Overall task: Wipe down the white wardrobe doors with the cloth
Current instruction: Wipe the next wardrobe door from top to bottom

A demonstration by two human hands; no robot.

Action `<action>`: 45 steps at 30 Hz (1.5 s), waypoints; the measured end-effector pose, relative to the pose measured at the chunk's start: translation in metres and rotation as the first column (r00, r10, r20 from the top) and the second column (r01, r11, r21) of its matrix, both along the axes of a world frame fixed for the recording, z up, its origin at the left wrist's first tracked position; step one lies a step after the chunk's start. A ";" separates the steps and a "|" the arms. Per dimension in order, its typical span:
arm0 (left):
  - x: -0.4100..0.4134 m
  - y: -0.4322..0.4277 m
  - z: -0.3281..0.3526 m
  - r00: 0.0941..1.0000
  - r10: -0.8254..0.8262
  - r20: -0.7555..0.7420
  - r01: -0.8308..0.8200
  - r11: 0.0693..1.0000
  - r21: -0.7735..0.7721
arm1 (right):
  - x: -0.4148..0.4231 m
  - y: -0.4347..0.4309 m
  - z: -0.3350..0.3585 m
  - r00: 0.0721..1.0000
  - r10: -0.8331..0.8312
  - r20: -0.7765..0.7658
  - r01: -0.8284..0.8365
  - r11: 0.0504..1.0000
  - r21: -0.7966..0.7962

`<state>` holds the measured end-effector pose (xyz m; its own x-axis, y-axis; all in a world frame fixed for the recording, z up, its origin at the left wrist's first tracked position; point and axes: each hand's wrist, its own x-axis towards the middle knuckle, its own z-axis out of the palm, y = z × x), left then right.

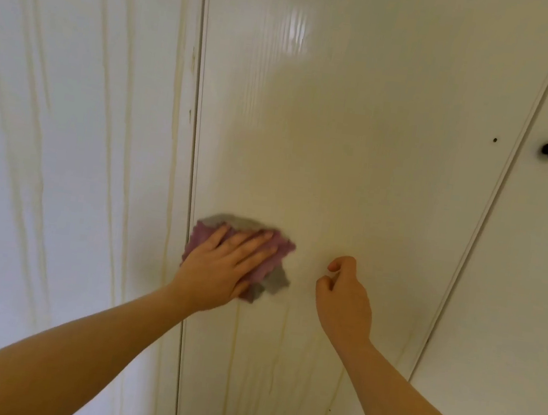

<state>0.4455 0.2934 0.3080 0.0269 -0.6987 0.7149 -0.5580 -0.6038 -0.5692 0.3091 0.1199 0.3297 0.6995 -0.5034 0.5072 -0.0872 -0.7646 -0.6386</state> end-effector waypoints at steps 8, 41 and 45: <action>0.000 0.005 -0.041 1.000 0.005 -0.013 -0.003 0.993 0.120 | -0.001 0.004 -0.001 0.999 0.001 0.037 -0.002 1.000 0.011; -0.017 -0.025 -0.039 0.986 0.070 -0.154 -0.109 0.958 -0.265 | -0.002 0.012 -0.042 0.998 0.048 -0.031 -0.042 0.983 0.181; -0.021 -0.007 -0.098 0.984 0.096 -0.151 -0.097 0.995 0.002 | -0.005 0.015 -0.048 0.996 0.063 -0.058 -0.050 0.975 0.215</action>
<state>0.4245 0.2866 0.2104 0.2020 -0.6836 0.7014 -0.5758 -0.6622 -0.4796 0.3041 0.1348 0.2812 0.7575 -0.5539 0.3456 -0.0938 -0.6162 -0.7820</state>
